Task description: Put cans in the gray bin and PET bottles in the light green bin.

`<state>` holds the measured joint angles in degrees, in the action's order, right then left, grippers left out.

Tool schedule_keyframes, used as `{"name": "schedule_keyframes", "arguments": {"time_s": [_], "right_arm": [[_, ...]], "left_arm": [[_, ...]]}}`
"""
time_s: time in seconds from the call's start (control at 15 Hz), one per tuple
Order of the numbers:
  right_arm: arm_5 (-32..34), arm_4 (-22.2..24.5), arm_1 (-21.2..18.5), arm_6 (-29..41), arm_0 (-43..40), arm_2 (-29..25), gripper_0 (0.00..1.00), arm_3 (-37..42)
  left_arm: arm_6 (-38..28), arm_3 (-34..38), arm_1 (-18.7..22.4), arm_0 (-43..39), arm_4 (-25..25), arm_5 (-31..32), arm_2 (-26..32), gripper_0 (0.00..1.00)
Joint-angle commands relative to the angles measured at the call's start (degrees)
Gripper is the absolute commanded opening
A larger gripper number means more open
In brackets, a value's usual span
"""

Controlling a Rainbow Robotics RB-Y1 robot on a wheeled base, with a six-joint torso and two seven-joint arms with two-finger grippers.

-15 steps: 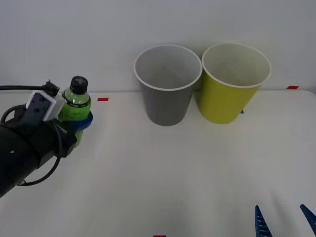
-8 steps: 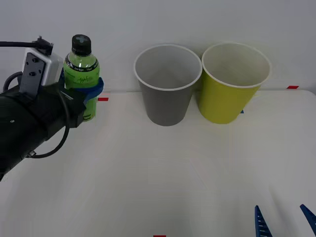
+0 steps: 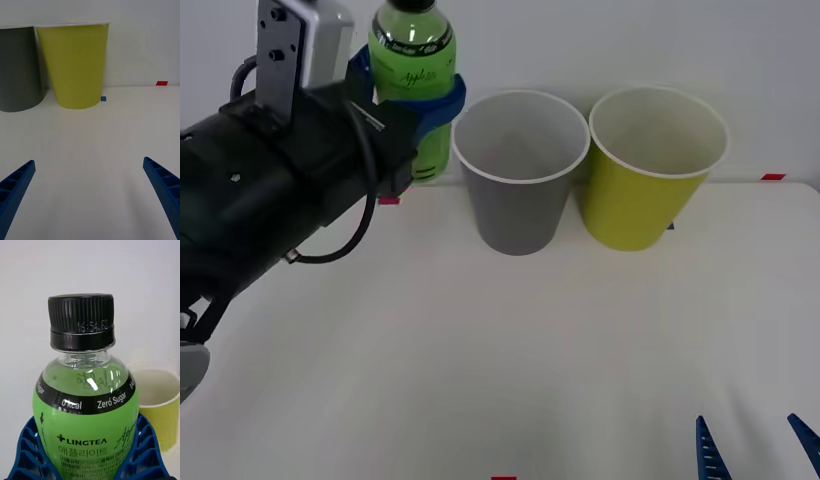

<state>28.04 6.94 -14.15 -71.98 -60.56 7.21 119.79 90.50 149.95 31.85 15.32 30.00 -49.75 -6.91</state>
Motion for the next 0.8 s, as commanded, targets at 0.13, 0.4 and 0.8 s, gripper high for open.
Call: {"name": "schedule_keyframes", "arguments": {"time_s": [0.13, 0.4, 0.8], "right_arm": [[0.0, 0.0, 0.0, 0.0, 0.0, 0.0, 1.0, 0.0], [0.0, 0.0, 0.0, 0.0, 0.0, 0.0, 1.0, 0.0], [0.0, 0.0, 0.0, 0.0, 0.0, 0.0, 1.0, 0.0]], "left_arm": [[0.12, -7.83, -4.52, 12.98, 2.17, 1.41, -5.48, 0.0], [1.0, -19.34, -11.02, 22.82, 2.17, 1.41, -9.52, 0.0], [3.11, -34.9, -18.67, 33.1, 2.08, 1.76, -11.81, 0.0]]}}
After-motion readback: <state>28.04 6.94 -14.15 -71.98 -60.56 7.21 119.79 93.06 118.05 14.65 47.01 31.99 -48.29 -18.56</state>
